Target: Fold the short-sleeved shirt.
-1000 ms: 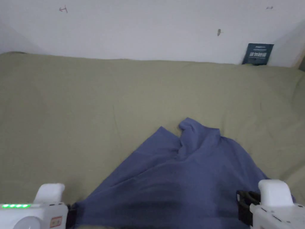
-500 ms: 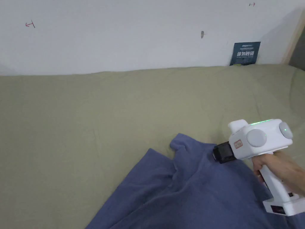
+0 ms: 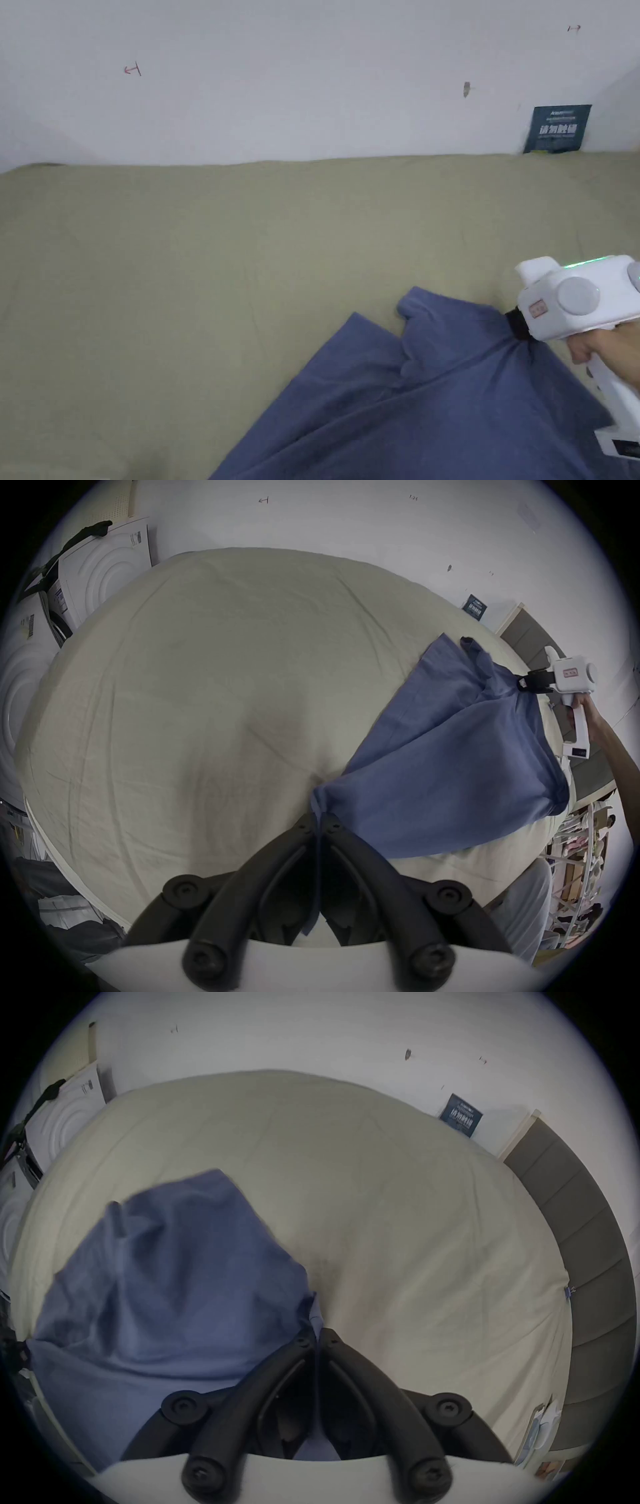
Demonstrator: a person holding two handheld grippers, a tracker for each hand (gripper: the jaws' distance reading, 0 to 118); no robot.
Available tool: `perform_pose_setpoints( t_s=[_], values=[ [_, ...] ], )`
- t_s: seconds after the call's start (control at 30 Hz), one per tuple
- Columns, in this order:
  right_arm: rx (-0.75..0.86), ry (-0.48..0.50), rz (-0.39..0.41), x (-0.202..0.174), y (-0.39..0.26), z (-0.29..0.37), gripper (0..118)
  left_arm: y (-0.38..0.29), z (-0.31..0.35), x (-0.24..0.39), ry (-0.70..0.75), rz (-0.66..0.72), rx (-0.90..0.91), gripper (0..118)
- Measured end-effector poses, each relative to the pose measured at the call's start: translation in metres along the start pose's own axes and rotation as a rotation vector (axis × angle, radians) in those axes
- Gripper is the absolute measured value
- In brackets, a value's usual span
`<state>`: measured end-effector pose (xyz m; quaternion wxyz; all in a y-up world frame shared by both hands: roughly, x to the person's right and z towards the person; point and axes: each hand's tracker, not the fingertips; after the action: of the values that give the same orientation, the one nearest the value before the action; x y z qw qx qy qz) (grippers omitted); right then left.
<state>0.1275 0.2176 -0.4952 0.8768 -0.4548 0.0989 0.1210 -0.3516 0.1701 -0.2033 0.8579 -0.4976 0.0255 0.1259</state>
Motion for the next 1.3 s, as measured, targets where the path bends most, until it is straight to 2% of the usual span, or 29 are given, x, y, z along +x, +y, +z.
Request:
perform_pose_setpoints(
  t_s=[0.1, 0.17, 0.27, 0.43, 0.53, 0.63, 0.83, 1.0, 1.3],
  values=[
    [0.098, 0.052, -0.013, 0.006, 0.0, 0.069, 2, 0.013, 0.021, -0.005, -0.038, 0.035, 0.069, 0],
    [0.168, 0.044, -0.025, 0.015, 0.001, 0.104, 2, 0.027, 0.041, -0.001, -0.056, 0.021, 0.129, 0],
    [0.284, 0.032, -0.026, 0.025, 0.006, 0.171, 2, 0.061, 0.074, 0.009, 0.009, -0.026, 0.241, 0],
    [0.449, 0.015, -0.099, 0.049, 0.01, 0.271, 2, 0.123, 0.139, 0.035, 0.02, -0.079, 0.37, 0],
    [0.526, -0.026, -0.111, 0.06, 0.013, 0.314, 2, 0.155, 0.179, 0.051, 0.072, -0.098, 0.462, 0],
    [0.577, -0.024, -0.141, 0.069, 0.017, 0.347, 2, 0.182, 0.219, 0.066, 0.092, -0.109, 0.535, 0],
    [0.656, -0.049, -0.168, 0.071, 0.032, 0.383, 2, 0.231, 0.281, 0.09, 0.135, -0.135, 0.628, 0],
    [0.705, -0.03, -0.224, 0.072, 0.055, 0.392, 2, 0.258, 0.295, 0.099, 0.193, -0.146, 0.655, 0],
    [0.698, -0.07, -0.184, 0.068, 0.115, 0.378, 2, 0.299, 0.293, 0.107, 0.268, -0.158, 0.655, 0]
  ],
)
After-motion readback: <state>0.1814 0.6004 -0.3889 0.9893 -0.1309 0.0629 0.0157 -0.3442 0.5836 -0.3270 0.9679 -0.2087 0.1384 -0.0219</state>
